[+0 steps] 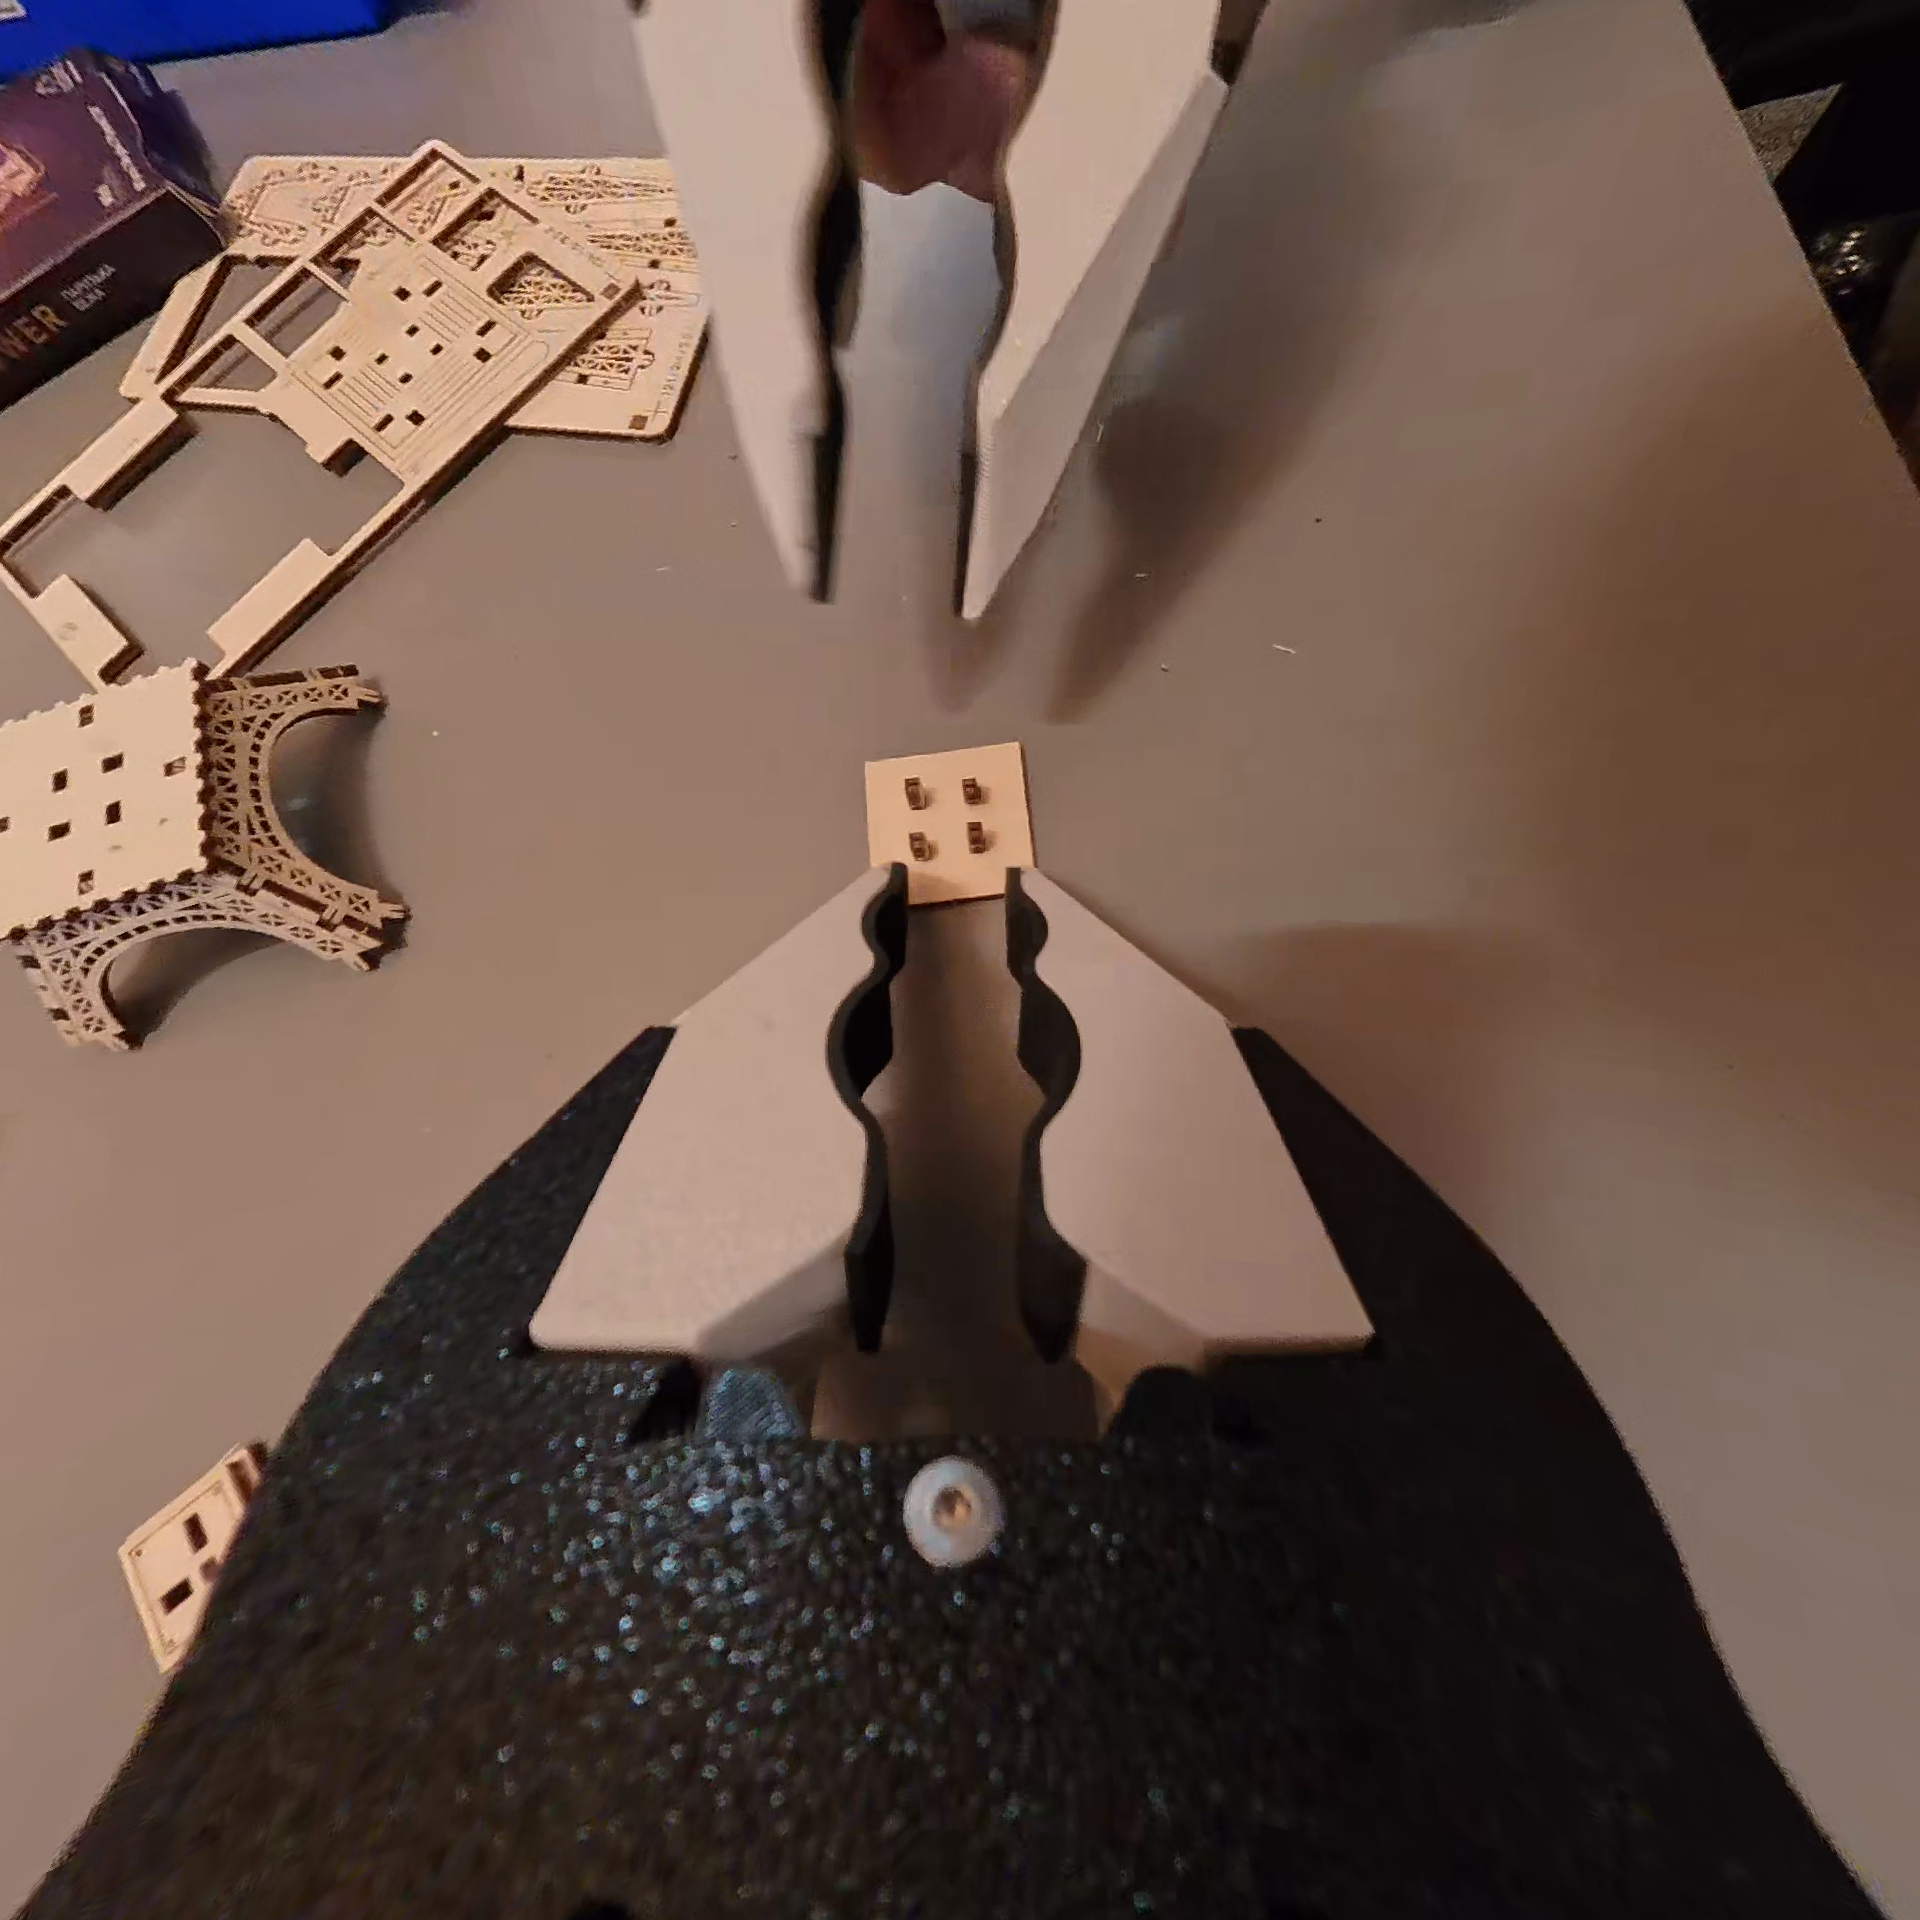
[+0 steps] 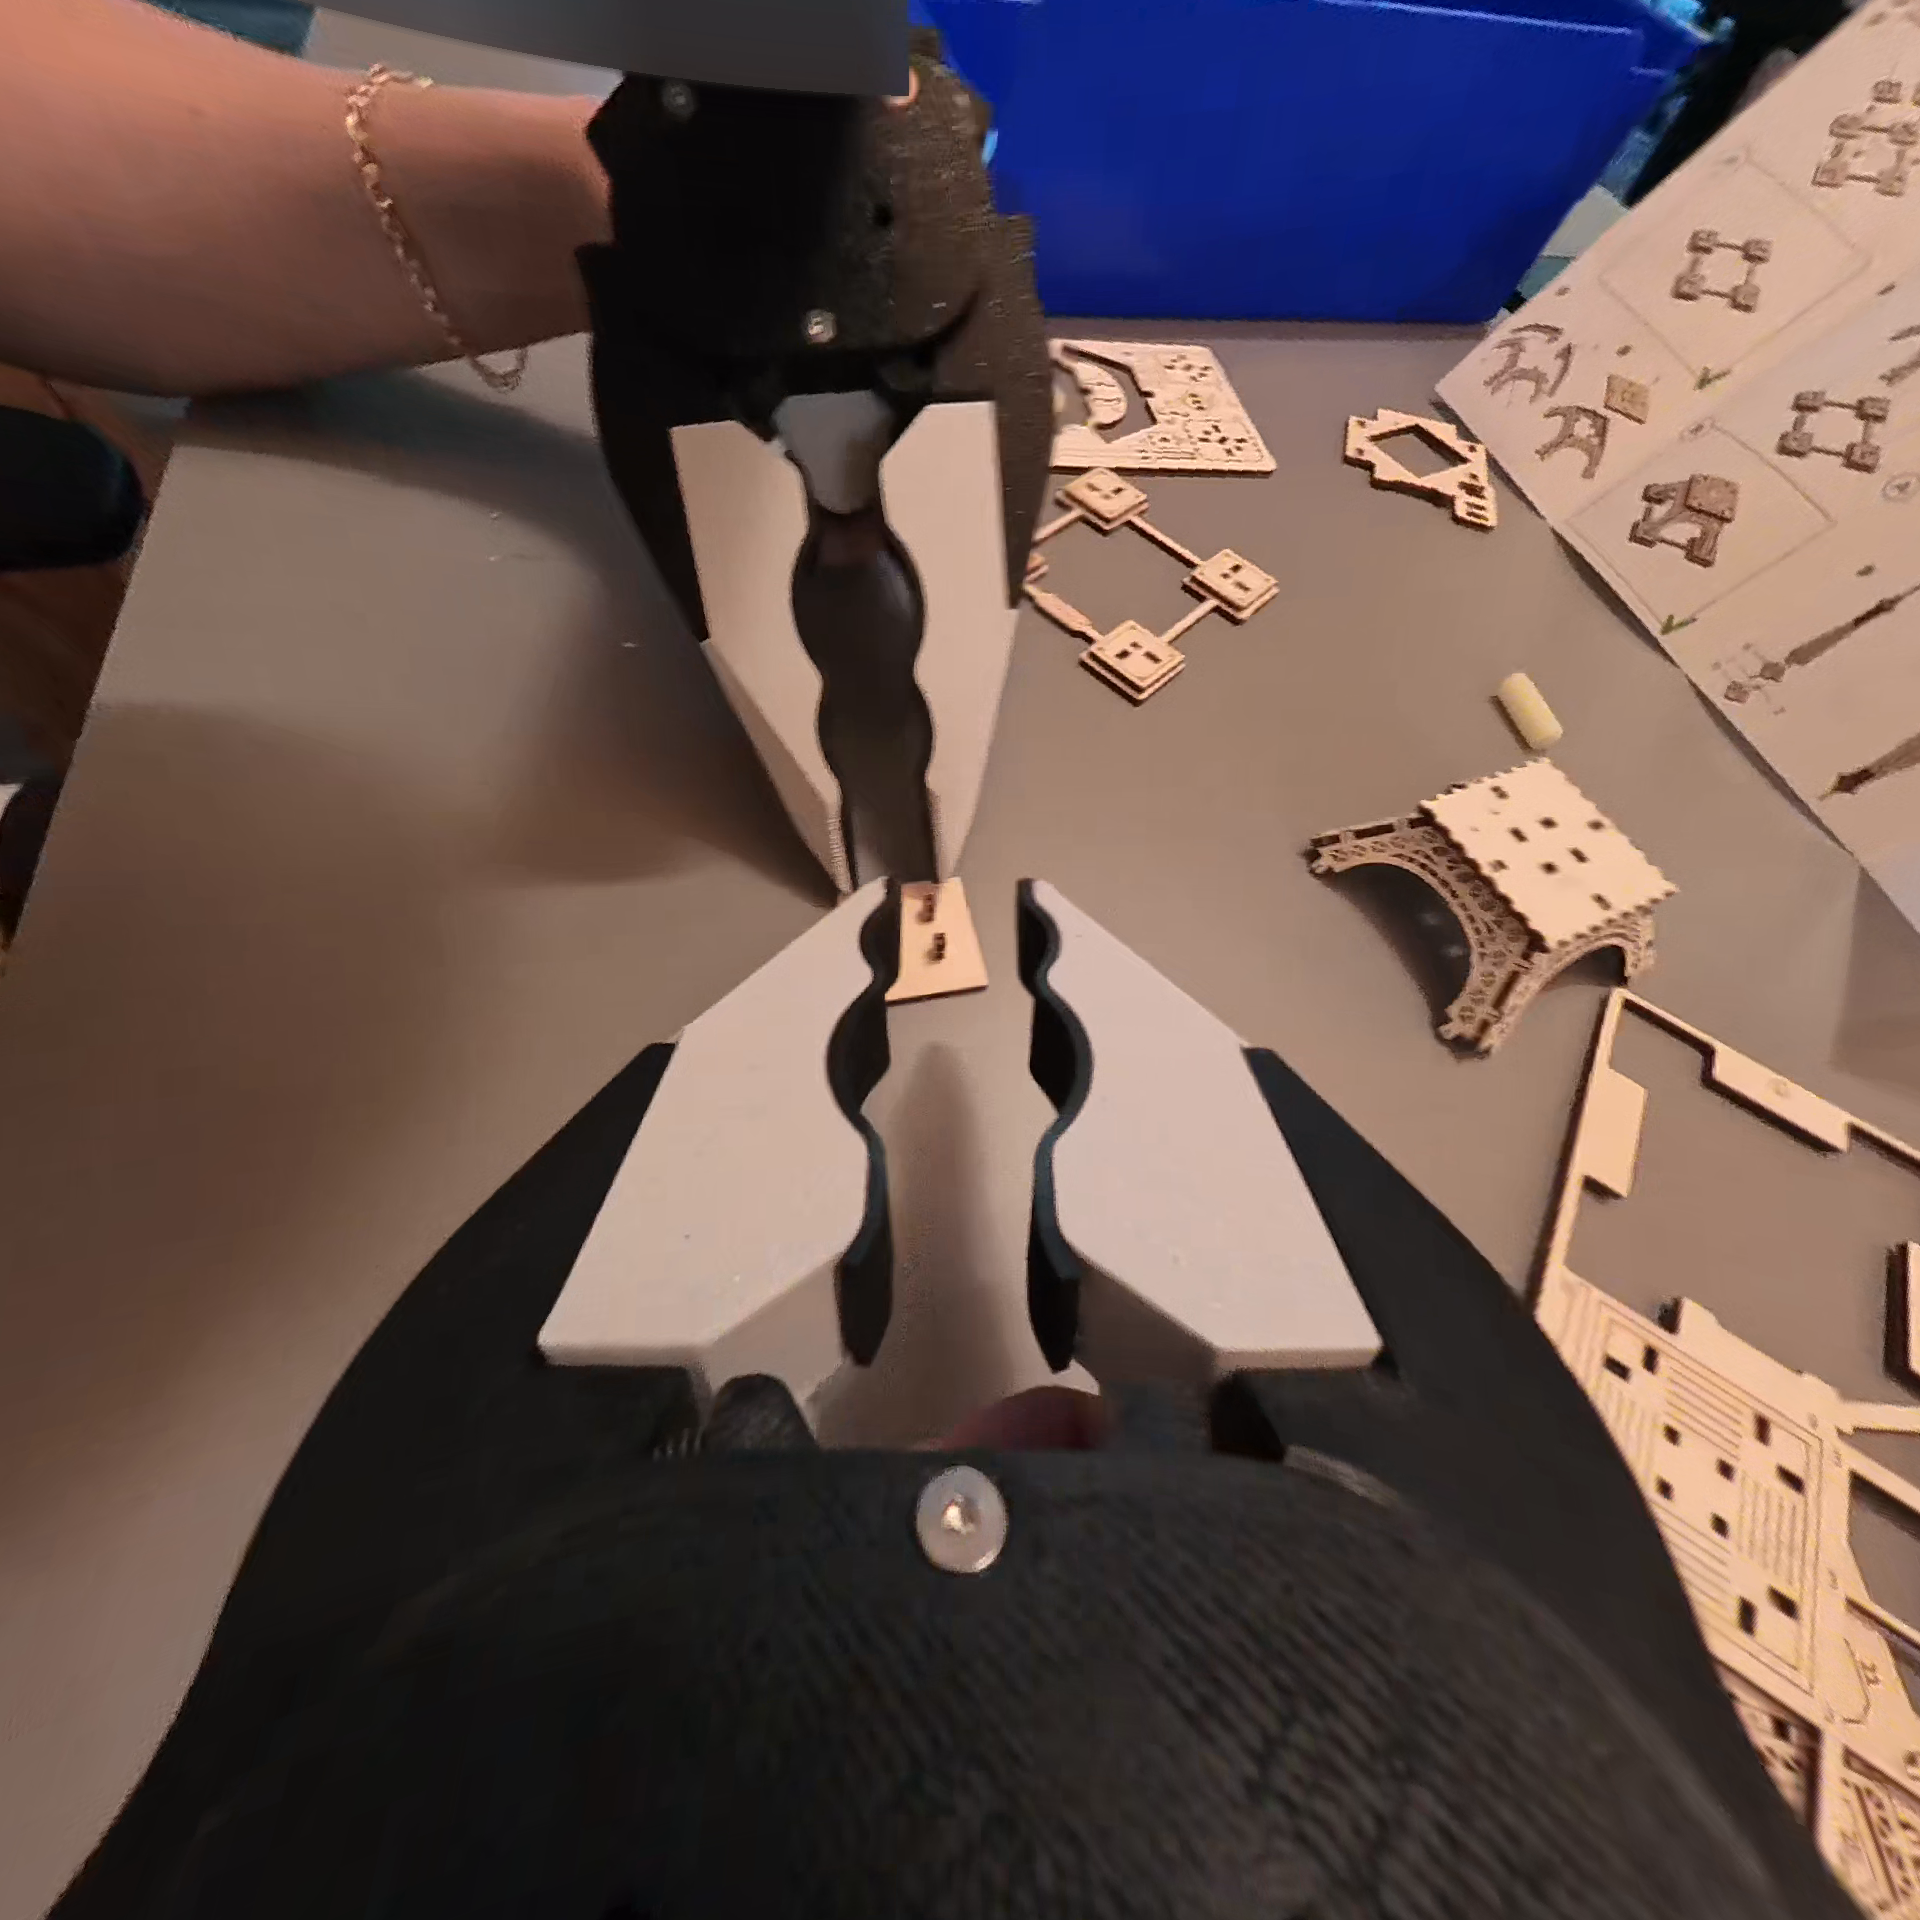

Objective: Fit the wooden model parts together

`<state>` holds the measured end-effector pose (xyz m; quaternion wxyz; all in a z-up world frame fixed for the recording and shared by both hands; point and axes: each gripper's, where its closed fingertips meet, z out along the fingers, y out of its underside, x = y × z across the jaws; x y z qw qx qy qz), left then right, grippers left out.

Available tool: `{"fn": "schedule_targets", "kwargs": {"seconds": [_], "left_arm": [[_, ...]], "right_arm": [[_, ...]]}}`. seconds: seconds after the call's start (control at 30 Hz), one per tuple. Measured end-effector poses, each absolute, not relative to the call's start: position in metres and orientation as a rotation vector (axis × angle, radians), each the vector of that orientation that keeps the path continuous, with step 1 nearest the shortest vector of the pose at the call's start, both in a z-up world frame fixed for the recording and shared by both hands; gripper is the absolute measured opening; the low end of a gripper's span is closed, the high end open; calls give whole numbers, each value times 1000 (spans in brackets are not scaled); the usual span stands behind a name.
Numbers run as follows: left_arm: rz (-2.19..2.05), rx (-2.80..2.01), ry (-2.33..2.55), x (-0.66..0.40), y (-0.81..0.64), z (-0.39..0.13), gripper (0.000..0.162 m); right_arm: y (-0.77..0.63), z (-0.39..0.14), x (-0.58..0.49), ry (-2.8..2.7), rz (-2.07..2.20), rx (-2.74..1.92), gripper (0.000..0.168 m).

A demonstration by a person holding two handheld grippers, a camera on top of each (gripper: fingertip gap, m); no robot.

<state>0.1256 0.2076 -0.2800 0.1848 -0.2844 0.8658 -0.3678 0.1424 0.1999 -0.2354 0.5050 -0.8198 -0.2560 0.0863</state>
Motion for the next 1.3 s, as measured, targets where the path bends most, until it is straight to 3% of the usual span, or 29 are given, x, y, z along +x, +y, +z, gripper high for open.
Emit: {"fn": "schedule_targets", "kwargs": {"seconds": [0.13,0.33,1.3], "left_arm": [[-1035,-826,2437,128,209,-279,20],[-1048,-877,2415,129,207,-280,32],[-983,-1183,2211,126,208,-276,36]], "right_arm": [[197,-245,129,-672,229,-1994,1],[202,-262,128,-693,234,-2053,9],[208,-270,129,-992,247,-2038,2]]}}
